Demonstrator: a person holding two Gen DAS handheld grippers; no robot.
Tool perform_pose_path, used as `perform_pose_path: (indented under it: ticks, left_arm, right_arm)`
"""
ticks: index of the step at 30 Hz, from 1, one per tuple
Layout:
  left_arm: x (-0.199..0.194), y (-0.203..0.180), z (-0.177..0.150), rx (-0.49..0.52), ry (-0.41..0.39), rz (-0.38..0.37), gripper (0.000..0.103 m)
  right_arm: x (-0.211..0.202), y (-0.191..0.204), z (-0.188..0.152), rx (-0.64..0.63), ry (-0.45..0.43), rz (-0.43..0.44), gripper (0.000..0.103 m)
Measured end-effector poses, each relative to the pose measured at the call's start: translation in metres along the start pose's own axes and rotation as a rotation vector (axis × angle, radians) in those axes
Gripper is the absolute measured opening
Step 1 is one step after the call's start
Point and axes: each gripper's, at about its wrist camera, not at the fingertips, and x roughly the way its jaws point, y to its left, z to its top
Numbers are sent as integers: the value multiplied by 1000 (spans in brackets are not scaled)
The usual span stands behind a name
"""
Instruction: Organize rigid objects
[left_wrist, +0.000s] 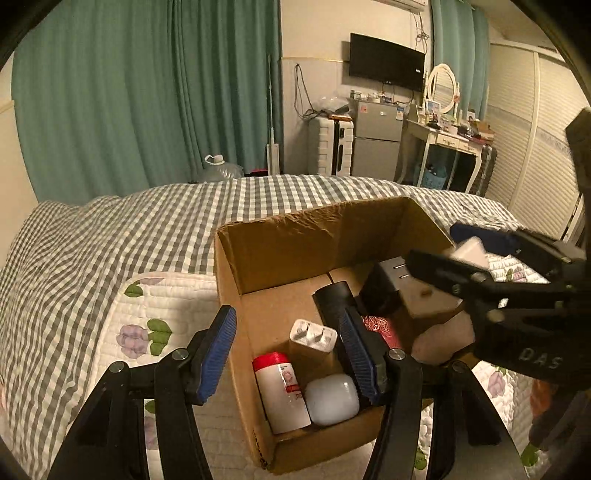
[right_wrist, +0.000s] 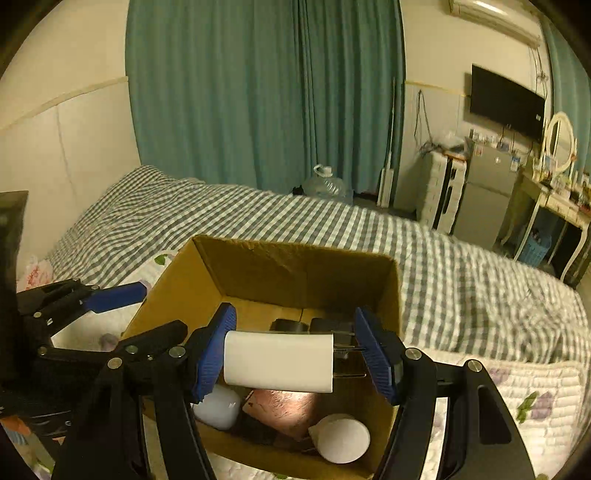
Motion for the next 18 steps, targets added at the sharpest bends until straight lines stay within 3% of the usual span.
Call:
perform_pose_path:
  ticks: [3, 6, 18]
  left_arm:
    - [-8, -2, -1, 13, 3, 19, 62]
    - [-26, -1, 1, -10, -9, 36, 62]
    - [-148, -8, 7, -60, -175, 41, 65]
  right_arm:
    - [-4, -2, 0, 14, 21, -53, 82]
    - [-29, -6, 3, 43, -3, -65, 82]
    - [-199, 2, 12, 12, -209, -154, 82]
